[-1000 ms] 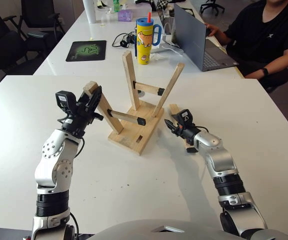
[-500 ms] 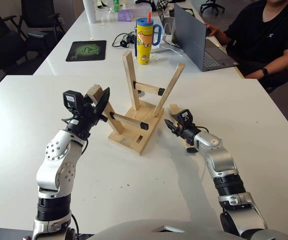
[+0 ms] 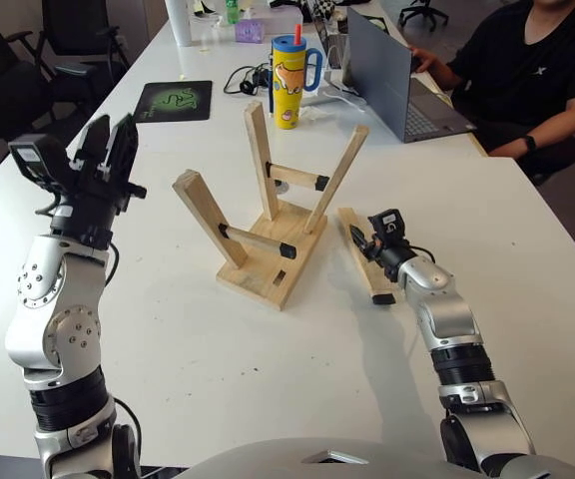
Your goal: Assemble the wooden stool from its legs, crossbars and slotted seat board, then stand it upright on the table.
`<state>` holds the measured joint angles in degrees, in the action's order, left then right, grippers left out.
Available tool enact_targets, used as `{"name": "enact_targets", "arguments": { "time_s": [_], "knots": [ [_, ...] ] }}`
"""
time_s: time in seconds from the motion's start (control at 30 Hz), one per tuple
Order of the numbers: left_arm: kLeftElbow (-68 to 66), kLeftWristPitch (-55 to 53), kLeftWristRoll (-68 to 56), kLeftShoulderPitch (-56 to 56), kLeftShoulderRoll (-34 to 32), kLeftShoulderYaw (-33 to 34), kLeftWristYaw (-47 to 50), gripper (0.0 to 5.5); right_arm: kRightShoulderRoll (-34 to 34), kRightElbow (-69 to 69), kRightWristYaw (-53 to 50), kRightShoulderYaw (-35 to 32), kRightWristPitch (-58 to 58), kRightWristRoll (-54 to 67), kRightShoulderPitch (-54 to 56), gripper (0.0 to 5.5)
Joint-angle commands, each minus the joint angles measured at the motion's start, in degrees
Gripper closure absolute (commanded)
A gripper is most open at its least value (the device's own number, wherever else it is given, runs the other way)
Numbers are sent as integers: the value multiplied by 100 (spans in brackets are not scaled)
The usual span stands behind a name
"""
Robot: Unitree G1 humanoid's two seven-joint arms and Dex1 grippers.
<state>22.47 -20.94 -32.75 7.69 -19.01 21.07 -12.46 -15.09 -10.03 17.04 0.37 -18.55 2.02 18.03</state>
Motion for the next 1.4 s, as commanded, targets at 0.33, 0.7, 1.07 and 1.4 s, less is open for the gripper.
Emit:
{"name": "enact_targets", "arguments": {
  "time_s": [0.33, 0.7, 1.07, 1.4],
  "knots": [
    [-2348, 969, 2235, -580, -58, -1527, -435, 363, 193, -134, -132, -287, -2381, 585, 432, 202],
    [-2278, 416, 2776, -739, -121, -2681, -1195, 363, 186, -560, -409, -548, -3089, 593, 908, 336],
    [-1845, 223, 2610, -720, -6, -2468, -1131, 363, 108, -797, -1186, -1171, -1045, 428, 1664, 344],
    [-400, -369, 839, 467, -24, -637, -739, 363, -20, 864, -200, -871, 1545, 992, 2814, 344]
  ]
}}
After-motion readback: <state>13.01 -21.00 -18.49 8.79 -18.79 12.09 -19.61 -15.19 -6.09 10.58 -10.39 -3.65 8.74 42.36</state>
